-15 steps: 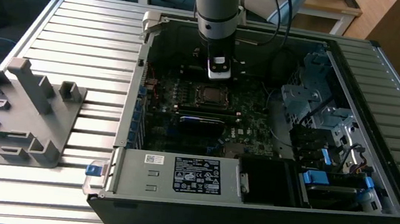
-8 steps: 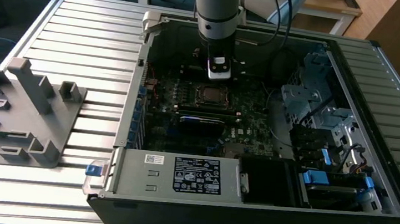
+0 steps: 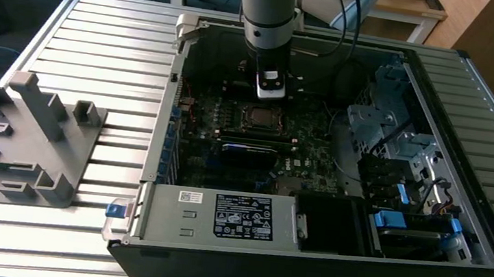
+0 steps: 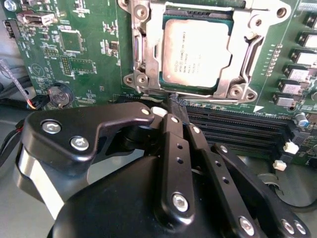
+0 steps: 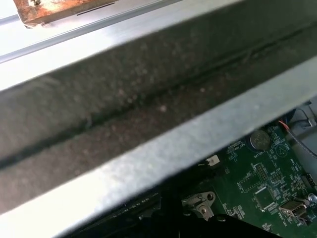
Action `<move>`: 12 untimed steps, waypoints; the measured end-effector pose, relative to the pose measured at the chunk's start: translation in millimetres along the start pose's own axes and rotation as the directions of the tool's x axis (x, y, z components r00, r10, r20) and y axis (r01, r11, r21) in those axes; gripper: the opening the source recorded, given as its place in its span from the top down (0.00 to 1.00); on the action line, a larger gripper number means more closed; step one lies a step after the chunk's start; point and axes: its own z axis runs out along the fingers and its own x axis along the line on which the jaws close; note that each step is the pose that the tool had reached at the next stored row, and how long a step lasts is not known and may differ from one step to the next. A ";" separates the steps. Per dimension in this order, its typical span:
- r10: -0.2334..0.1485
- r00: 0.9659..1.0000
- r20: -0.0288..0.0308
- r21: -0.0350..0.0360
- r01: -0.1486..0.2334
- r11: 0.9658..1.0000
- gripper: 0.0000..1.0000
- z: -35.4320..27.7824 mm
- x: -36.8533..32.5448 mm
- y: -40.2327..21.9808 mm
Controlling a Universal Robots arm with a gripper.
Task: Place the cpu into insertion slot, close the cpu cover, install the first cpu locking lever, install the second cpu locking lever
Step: 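Install the first cpu locking lever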
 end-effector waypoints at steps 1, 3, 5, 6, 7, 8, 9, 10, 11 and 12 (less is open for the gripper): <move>0.000 1.000 0.000 0.000 0.000 1.000 0.89 0.0 0.0 0.0; 0.000 1.000 0.000 0.000 0.000 1.000 0.89 0.0 0.0 0.0; 0.000 1.000 0.000 0.000 0.000 1.000 0.89 -0.1 0.0 0.0; 0.000 1.000 0.000 0.000 0.000 1.000 0.89 -0.7 -0.1 0.1; 0.000 1.000 0.000 0.000 0.000 1.000 0.89 -1.4 -0.2 0.3; 0.000 1.000 0.000 0.000 0.000 1.000 0.89 -2.2 -0.3 0.4; 0.000 1.000 0.000 0.000 0.000 1.000 0.89 -2.7 -0.4 0.6; 0.000 1.000 0.000 0.000 0.000 1.000 0.89 -3.2 -0.4 0.6; 0.000 1.000 0.000 0.000 0.000 1.000 0.89 -3.2 -0.4 0.7; 0.000 1.000 0.000 0.000 0.000 1.000 0.89 -3.2 -0.4 0.7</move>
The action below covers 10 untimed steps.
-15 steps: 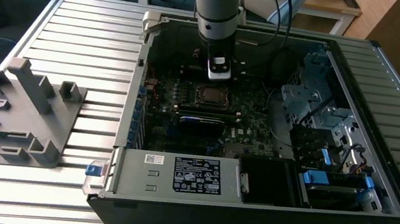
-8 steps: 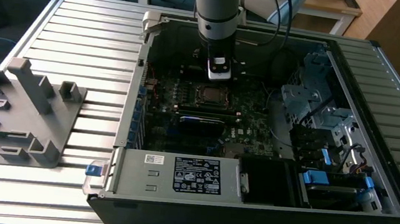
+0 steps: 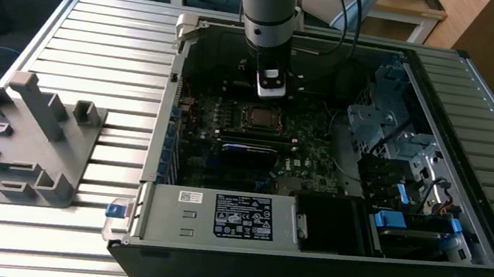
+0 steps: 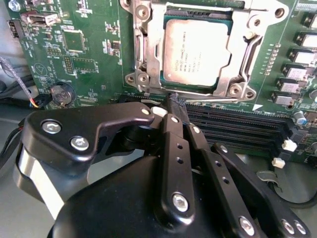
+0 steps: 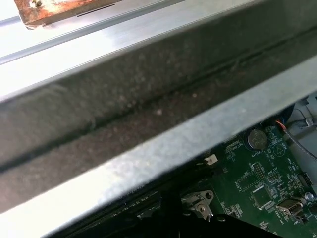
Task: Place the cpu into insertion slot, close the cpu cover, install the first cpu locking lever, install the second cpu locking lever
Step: 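Install the first cpu locking lever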
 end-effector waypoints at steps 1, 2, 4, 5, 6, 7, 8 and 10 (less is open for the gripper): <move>0.000 1.000 0.000 0.000 0.000 1.000 0.89 -0.1 0.0 0.0; 0.000 1.000 0.000 0.000 0.000 1.000 0.89 -0.2 0.0 0.0; 0.000 1.000 0.000 0.001 0.000 1.000 0.89 -0.2 0.3 0.5; 0.000 1.000 0.000 0.001 0.000 1.000 0.89 -0.1 0.5 1.0; 0.000 1.000 0.000 0.000 0.000 1.000 0.89 0.0 0.7 1.3; 0.000 1.000 0.000 0.000 0.000 1.000 0.89 0.1 0.8 1.6; 0.000 1.000 0.000 0.000 0.000 1.000 0.89 0.1 1.0 1.9; 0.000 1.000 0.000 0.000 0.000 1.000 0.89 0.2 1.3 2.4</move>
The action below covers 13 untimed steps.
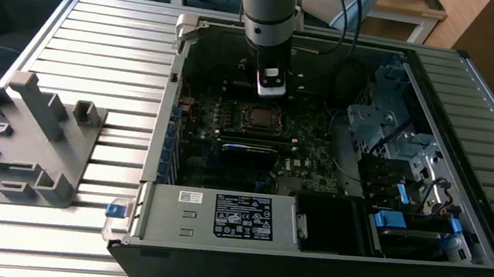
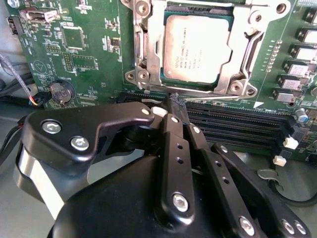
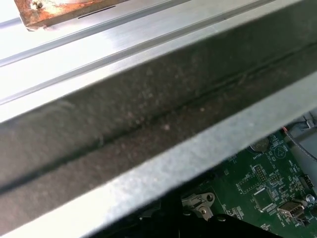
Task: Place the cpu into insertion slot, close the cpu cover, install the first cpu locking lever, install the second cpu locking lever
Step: 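Install the first cpu locking lever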
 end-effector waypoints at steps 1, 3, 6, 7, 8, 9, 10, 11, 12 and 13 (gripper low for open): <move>0.000 1.000 0.000 0.000 0.000 1.000 0.89 0.0 0.0 0.0; 0.000 1.000 0.000 0.000 0.000 1.000 0.89 0.0 0.0 0.0; 0.000 1.000 0.000 0.000 0.000 1.000 0.89 0.1 0.2 0.4; 0.000 1.000 0.000 0.000 0.000 1.000 0.89 0.1 0.3 0.6; 0.000 1.000 0.000 0.000 0.000 1.000 0.89 0.1 0.4 0.7; 0.000 1.000 0.000 0.000 0.000 1.000 0.89 0.1 0.4 0.7; 0.000 1.000 0.000 0.000 0.000 1.000 0.89 0.2 0.4 0.8; 0.000 1.000 0.000 0.000 0.000 1.000 0.89 0.1 0.4 0.8; 0.000 1.000 0.000 0.000 0.000 1.000 0.89 0.1 0.4 0.9; 0.000 1.000 0.000 0.000 0.000 1.000 0.89 0.1 0.4 0.9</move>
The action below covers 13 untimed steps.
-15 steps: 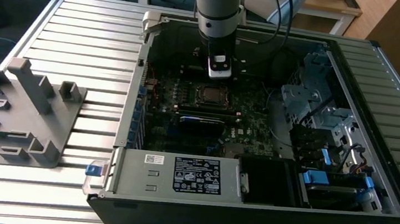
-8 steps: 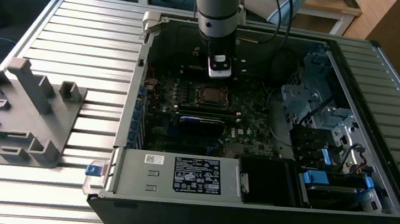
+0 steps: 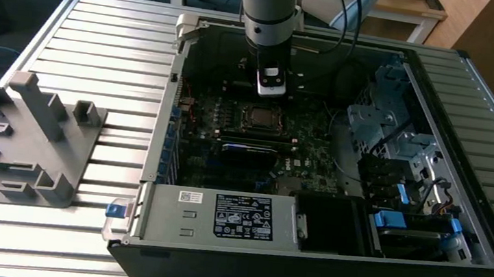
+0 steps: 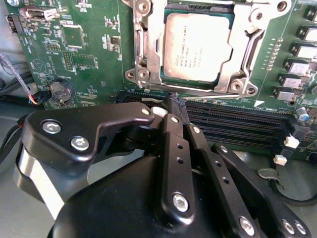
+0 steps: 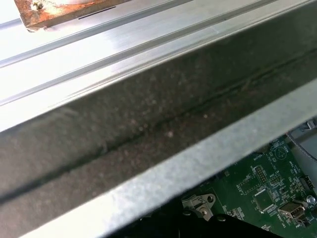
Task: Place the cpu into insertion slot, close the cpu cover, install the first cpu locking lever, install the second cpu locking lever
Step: 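Install the first cpu locking lever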
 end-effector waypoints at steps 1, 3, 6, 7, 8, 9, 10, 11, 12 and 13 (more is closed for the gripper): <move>0.000 1.000 0.000 0.000 0.000 1.000 0.89 0.0 -0.1 0.1; 0.000 1.000 0.000 0.000 0.000 1.000 0.89 0.1 -0.2 0.1; 0.000 1.000 0.000 0.000 0.000 1.000 0.89 0.1 -0.2 0.2; 0.000 1.000 0.000 0.000 0.000 1.000 0.89 0.1 -0.2 0.2; 0.000 1.000 0.000 0.000 0.000 1.000 0.89 0.1 -0.2 0.3; 0.000 1.000 0.000 0.000 0.000 1.000 0.89 0.1 -0.2 0.3; 0.000 1.000 0.000 0.000 0.000 1.000 0.89 0.1 -0.1 0.3; 0.000 1.000 0.000 0.000 0.000 1.000 0.89 0.1 -0.1 0.3; 0.000 1.000 0.000 0.000 0.000 1.000 0.89 0.1 -0.1 0.3; 0.000 1.000 0.000 -0.001 0.000 1.000 0.89 0.1 -0.1 0.3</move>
